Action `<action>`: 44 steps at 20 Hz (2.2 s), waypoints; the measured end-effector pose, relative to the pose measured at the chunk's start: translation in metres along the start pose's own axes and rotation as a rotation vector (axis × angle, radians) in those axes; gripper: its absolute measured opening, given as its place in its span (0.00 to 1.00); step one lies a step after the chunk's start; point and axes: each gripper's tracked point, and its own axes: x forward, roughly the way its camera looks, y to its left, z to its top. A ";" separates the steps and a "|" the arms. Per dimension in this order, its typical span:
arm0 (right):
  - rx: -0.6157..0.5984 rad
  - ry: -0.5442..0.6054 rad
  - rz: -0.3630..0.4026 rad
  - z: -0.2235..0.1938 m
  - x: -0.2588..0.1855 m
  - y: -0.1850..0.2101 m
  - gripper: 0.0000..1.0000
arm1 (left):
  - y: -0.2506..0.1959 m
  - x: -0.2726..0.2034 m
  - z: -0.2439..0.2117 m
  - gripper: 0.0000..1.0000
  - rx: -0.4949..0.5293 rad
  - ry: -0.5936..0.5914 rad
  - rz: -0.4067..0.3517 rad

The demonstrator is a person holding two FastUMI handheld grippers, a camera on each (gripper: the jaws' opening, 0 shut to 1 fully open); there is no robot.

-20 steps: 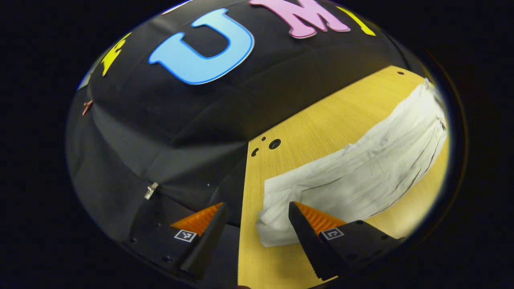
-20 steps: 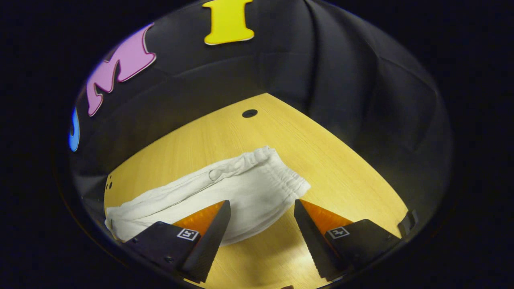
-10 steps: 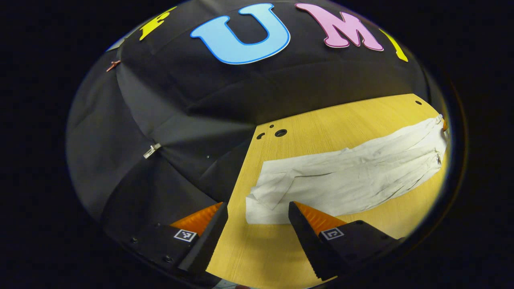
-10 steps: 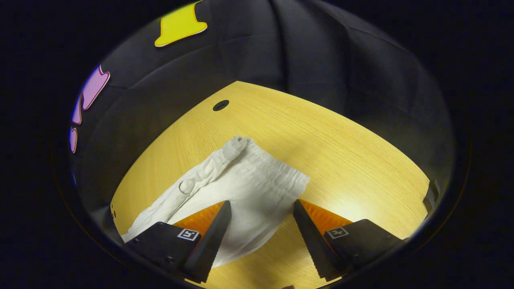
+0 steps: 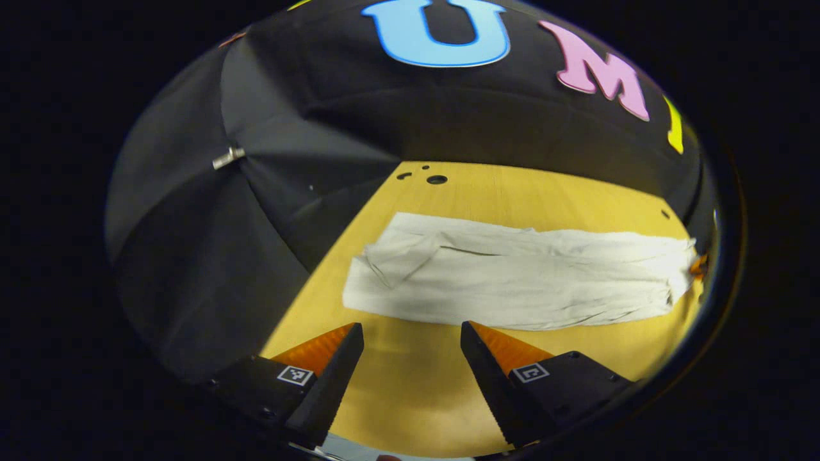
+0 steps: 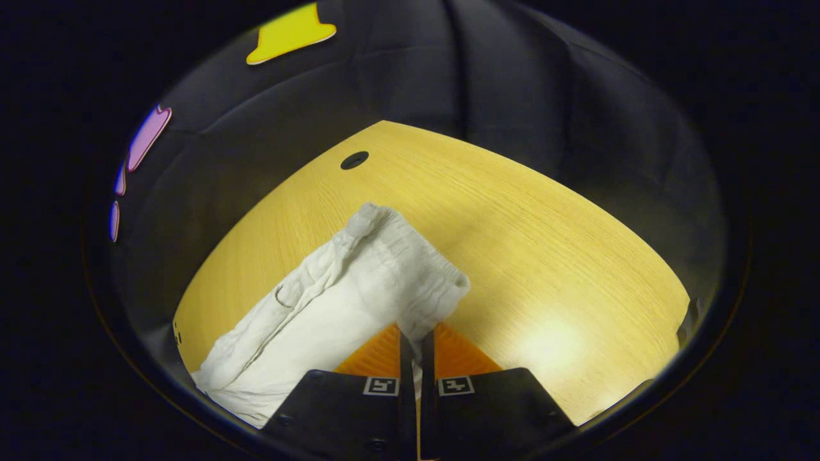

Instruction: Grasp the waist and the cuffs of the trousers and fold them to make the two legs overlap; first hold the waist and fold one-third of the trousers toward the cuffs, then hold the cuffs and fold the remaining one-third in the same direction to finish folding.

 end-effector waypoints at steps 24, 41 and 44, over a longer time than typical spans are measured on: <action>-0.058 -0.052 0.049 0.016 -0.020 0.005 0.07 | -0.004 0.112 0.014 0.77 -0.342 0.174 0.077; -0.188 -0.281 0.131 0.073 -0.100 0.028 0.07 | -0.022 0.121 0.018 0.06 -0.385 0.208 -0.023; -0.268 -0.338 0.189 0.083 -0.130 0.057 0.07 | -0.022 0.122 0.017 0.06 -0.383 0.211 -0.036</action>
